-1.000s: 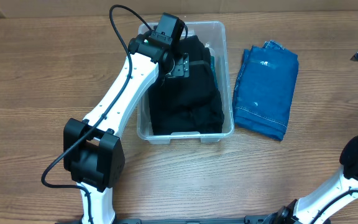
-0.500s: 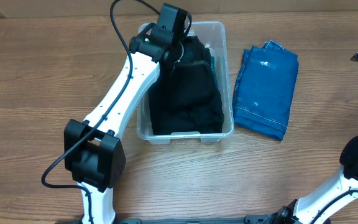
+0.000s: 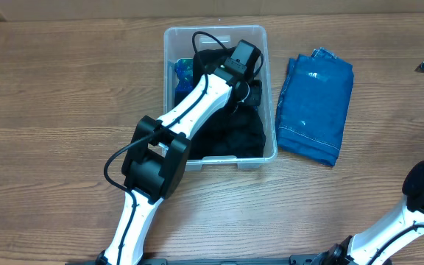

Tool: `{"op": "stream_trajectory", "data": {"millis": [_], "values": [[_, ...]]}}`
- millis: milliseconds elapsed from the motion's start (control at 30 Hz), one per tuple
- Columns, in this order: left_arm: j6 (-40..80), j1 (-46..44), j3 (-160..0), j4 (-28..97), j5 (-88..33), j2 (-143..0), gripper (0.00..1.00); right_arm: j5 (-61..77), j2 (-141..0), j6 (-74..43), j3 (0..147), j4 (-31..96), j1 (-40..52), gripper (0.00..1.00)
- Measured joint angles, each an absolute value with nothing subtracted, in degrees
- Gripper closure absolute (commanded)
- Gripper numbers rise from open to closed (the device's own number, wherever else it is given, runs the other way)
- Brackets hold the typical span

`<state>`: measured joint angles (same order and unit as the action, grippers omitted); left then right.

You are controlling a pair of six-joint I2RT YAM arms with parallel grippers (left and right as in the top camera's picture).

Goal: Pack container
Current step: 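Lower the black garment into the bin and press it down with left gripper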

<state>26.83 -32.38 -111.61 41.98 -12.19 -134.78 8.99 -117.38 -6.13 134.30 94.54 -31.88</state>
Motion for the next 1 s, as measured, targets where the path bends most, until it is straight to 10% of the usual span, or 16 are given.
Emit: {"op": "stream_trajectory", "data": {"millis": [1000], "values": [[26.79, -25.26, -119.59, 50.92, -4.51, -136.03, 0.83, 8.99, -117.38, -6.15, 134.3, 94.54, -31.88, 0.0]]}}
